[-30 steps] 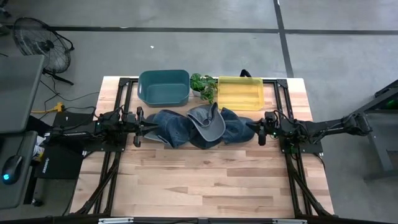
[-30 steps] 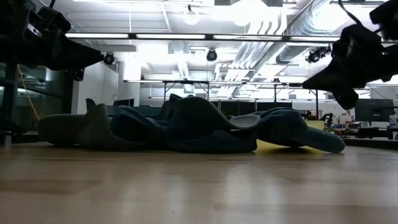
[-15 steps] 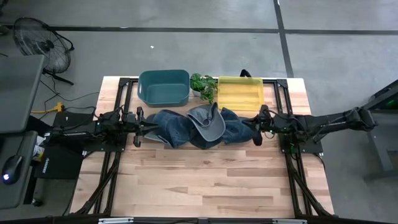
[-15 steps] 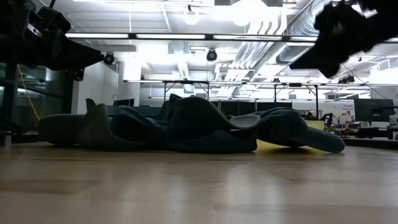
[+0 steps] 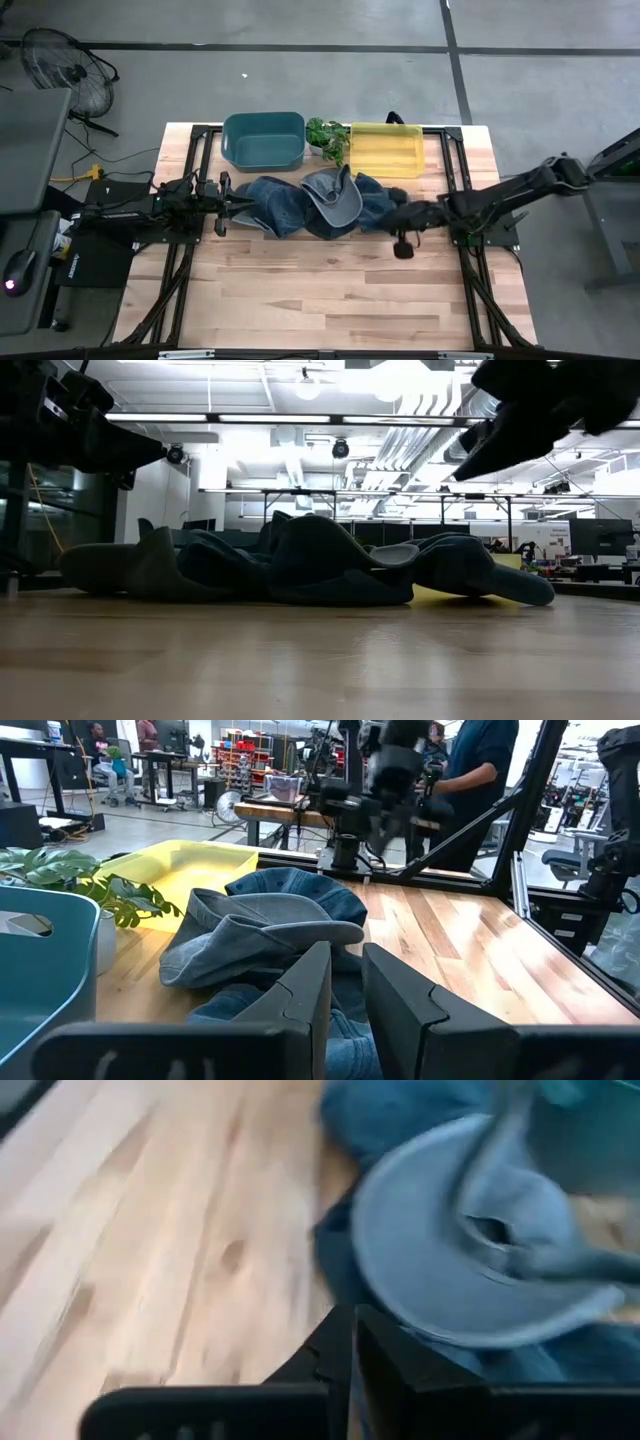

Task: Pick & Place hat
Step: Put the right gray cap into the green bin

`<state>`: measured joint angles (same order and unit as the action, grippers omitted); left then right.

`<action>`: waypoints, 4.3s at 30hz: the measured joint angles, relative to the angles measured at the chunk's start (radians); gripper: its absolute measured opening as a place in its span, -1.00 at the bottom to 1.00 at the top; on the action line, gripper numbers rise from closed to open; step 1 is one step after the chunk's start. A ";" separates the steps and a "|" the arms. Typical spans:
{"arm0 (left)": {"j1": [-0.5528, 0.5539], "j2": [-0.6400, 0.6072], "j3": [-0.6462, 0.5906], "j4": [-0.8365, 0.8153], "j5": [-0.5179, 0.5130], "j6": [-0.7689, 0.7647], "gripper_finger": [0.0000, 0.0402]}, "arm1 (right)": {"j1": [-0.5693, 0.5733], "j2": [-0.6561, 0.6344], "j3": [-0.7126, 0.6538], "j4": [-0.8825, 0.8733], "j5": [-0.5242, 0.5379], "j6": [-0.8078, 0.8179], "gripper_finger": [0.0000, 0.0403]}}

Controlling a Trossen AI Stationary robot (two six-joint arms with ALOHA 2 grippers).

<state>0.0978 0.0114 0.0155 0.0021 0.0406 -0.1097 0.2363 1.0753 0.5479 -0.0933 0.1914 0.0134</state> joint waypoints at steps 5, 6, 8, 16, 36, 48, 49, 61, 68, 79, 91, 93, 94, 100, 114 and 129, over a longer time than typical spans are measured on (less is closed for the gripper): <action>0.000 0.000 0.000 0.000 0.000 0.000 -0.70 | 0.069 0.128 0.052 0.000 0.047 -0.163 -0.55; 0.000 0.000 0.000 0.000 0.000 0.000 -0.70 | 0.079 0.153 0.062 0.000 0.071 -0.191 -0.47; 0.000 0.000 0.000 0.000 0.000 0.000 -0.70 | 0.095 0.201 0.080 0.002 0.119 -0.241 -0.32; 0.000 0.000 0.000 0.000 0.000 0.000 -0.70 | 0.107 0.407 0.108 0.159 0.267 -0.305 0.17; 0.000 0.000 0.000 0.000 0.000 0.000 -0.70 | 0.095 0.582 0.107 0.362 0.567 -0.392 0.23; 0.000 0.000 0.000 0.000 0.000 0.000 -0.70 | 0.067 0.654 0.107 0.418 0.576 -0.460 0.23; 0.000 0.000 0.000 0.000 0.000 0.000 -0.70 | 0.063 0.654 0.107 0.417 0.580 -0.460 0.23; 0.000 0.000 0.000 0.000 0.000 0.000 -0.70 | -0.003 0.654 0.107 0.438 0.539 -0.467 0.23; 0.000 0.000 0.000 0.000 0.000 0.000 -0.70 | 0.000 0.654 0.107 0.465 0.532 -0.468 0.11; 0.000 0.000 0.000 0.000 0.000 0.000 -0.70 | 0.032 0.654 0.107 0.465 0.529 -0.463 -0.72; 0.000 0.000 0.000 0.000 0.000 0.000 -0.70 | 0.045 0.654 0.215 0.400 0.534 -0.459 -0.96; 0.000 0.000 0.000 0.000 0.000 0.000 -0.70 | 0.046 0.654 0.245 0.365 0.533 -0.459 -0.96; 0.000 0.000 0.000 0.000 0.000 0.000 -0.70 | 0.046 0.654 0.258 0.352 0.533 -0.459 -0.95; 0.000 0.000 0.000 0.000 0.000 0.000 -0.70 | 0.046 0.654 0.314 0.280 0.558 -0.458 -0.97; 0.000 0.000 0.000 0.000 0.000 0.000 -0.70 | 0.047 0.639 0.401 0.057 0.627 -0.504 -0.98; 0.000 0.000 0.000 0.000 0.000 0.000 -0.70 | 0.079 0.550 0.515 0.000 0.653 -0.754 -0.98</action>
<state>0.0978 0.0116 0.0154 0.0021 0.0406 -0.1097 0.3153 1.6248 1.0628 -0.0933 0.8446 -0.7404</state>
